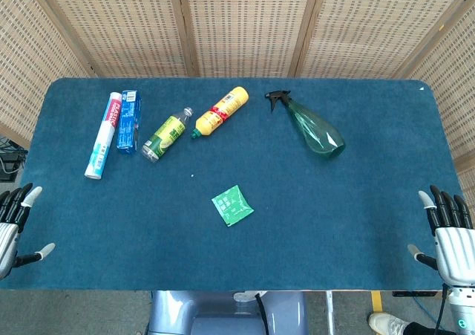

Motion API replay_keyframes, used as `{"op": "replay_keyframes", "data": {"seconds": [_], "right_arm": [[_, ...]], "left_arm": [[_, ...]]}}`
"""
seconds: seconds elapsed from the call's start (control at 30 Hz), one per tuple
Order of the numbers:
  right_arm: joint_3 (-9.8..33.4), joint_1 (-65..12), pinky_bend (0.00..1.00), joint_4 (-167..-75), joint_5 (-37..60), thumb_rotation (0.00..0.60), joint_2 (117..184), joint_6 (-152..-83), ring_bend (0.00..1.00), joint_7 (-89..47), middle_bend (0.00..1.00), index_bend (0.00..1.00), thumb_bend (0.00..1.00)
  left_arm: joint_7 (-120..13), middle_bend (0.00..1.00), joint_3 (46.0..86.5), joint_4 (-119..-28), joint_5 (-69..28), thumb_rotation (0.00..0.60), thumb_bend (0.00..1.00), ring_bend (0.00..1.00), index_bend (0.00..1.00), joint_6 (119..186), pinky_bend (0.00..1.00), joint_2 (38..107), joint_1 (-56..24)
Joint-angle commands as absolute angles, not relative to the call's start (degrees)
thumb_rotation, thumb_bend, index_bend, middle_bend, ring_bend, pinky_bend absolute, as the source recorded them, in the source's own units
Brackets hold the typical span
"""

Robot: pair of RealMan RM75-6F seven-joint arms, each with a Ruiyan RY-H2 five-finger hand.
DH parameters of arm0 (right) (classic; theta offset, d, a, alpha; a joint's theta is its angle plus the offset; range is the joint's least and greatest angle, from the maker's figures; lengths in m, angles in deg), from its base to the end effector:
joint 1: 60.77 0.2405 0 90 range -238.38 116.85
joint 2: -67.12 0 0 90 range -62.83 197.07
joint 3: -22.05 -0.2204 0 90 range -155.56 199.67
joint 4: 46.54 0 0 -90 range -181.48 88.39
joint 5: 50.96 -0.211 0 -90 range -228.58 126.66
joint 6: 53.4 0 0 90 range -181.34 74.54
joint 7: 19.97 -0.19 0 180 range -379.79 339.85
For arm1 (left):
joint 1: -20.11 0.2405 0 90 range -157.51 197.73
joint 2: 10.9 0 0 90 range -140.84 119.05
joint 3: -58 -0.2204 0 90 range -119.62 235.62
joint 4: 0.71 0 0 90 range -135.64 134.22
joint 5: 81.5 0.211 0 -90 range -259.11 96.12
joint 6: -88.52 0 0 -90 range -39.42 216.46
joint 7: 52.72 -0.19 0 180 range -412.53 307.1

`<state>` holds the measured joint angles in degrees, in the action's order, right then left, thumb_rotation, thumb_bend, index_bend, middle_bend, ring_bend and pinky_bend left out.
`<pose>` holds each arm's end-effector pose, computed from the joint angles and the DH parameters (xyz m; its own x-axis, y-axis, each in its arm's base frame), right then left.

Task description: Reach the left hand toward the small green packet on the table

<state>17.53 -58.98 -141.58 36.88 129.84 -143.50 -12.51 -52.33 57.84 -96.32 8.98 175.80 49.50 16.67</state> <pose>-0.2685 -0.2144 0.1631 0.4915 0.0910 0.8661 -0.8702 0.0136 0.4924 -0.2680 0.2056 0.1472 0.4025 0.0262 0.9151 0.9142 -0.0627 -0.4003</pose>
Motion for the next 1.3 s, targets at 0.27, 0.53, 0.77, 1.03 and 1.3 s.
{"op": "replay_keyframes", "data": {"seconds": [0.27,0.53,0.77,1.03,1.3], "right_arm": [[17.45,-58.99,0.00,-141.70,36.80,0.600,129.82,-143.51,0.00,-12.67,0.00,0.00,0.00],[16.88,-58.87,0.00,-141.43,35.47,0.600,129.62,-143.05,0.00,-13.02,0.00,0.00,0.00],[16.08,-58.37,0.00,-140.71,33.24,0.600,130.23,-141.88,0.00,-11.74,0.00,0.00,0.00],[15.53,-58.06,0.00,-140.20,31.54,0.600,130.91,-141.20,0.00,-10.29,0.00,0.00,0.00],[15.30,-57.83,0.00,-139.77,30.44,0.600,131.37,-140.58,0.00,-9.47,0.00,0.00,0.00]], "left_arm": [[-51.78,0.00,57.67,-95.69,9.75,0.600,0.00,0.00,0.00,173.96,0.00,50.07,15.45],[-50.55,0.74,58.81,-96.10,13.94,0.600,0.38,0.73,0.00,167.57,0.75,53.69,8.73],[-52.71,0.99,60.88,-103.45,9.10,0.600,1.00,0.97,0.00,148.65,1.00,55.70,-2.76],[-59.45,1.00,64.60,-103.95,-5.83,0.600,1.00,0.98,0.00,133.51,1.00,61.91,-12.64],[-67.24,1.00,65.89,-101.63,-18.66,0.600,1.00,0.98,0.00,129.65,1.00,68.53,-19.00]]}}
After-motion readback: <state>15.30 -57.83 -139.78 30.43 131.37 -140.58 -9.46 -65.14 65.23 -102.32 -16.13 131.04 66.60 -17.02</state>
